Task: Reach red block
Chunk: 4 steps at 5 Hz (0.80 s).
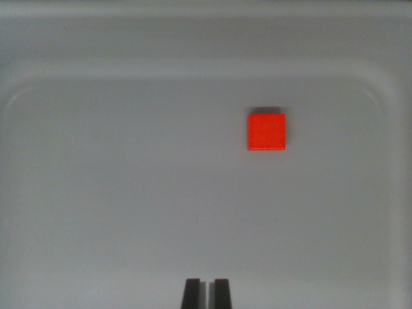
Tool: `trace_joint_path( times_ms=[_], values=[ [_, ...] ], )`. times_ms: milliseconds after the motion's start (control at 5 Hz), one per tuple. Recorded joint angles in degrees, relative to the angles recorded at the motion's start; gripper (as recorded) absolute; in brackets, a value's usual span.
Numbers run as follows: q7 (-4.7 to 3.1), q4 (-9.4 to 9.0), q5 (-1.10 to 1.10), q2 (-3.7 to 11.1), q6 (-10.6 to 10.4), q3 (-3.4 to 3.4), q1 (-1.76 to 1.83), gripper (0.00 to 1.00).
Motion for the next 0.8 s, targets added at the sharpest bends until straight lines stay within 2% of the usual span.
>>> trace_joint_path(
  times_ms=[600, 800],
  values=[
    [-0.17, -0.23, 0.05, 0.7, -0.86, -0.08, -0.12, 0.0],
    [-0.43, -0.56, 0.12, 1.71, -2.12, -0.2, -0.3, 0.0]
  ],
)
